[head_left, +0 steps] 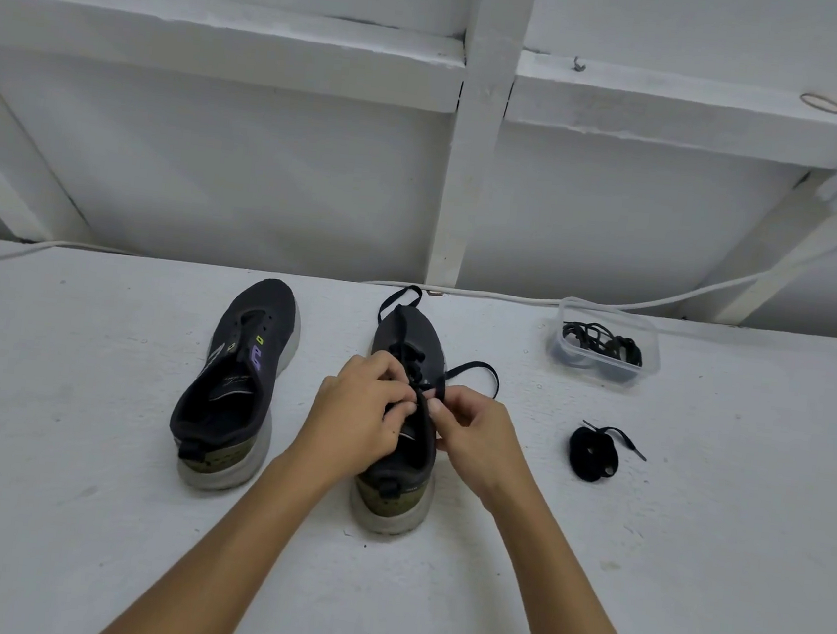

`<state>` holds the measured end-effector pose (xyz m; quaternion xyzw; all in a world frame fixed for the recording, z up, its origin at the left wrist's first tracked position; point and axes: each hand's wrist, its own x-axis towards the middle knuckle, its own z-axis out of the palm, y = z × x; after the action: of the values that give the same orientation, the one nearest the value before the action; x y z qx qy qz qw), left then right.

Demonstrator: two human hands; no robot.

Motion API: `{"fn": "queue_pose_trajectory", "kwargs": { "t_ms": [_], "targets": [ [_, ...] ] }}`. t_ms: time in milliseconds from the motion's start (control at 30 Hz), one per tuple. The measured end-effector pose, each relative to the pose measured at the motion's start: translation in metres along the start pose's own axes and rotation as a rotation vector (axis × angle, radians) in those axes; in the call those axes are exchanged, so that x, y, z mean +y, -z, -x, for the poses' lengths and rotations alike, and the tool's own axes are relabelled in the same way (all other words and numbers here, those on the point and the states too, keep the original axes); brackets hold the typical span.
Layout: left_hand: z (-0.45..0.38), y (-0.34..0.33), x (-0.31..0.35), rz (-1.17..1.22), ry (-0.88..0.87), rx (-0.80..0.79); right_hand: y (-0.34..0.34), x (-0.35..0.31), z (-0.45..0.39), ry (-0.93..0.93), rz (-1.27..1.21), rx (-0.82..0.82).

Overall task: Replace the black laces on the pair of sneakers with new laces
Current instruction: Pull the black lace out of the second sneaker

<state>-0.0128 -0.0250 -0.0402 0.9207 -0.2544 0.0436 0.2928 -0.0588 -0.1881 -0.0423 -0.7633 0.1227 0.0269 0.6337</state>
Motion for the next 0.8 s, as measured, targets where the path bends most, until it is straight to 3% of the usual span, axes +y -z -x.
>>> {"fn": "queue_pose_trajectory", "kwargs": {
  "t_ms": [167, 400, 800],
  "targets": [
    [-0.0027, 0.0034, 0.0038, -0.039, 0.017, 0.020, -0.0020, -0.0082, -0.0036, 0.102, 0.345, 0.062],
    [-0.0023, -0.0030, 0.0073, 0.069, 0.116, 0.000, -0.0068, -0.0004, 0.0006, 0.061, 0.229, 0.103],
    [-0.0034, 0.0025, 0.0113, 0.011, 0.103, -0.069, -0.0035, -0.0048, -0.0020, 0.025, 0.228, 0.058]
  ]
}}
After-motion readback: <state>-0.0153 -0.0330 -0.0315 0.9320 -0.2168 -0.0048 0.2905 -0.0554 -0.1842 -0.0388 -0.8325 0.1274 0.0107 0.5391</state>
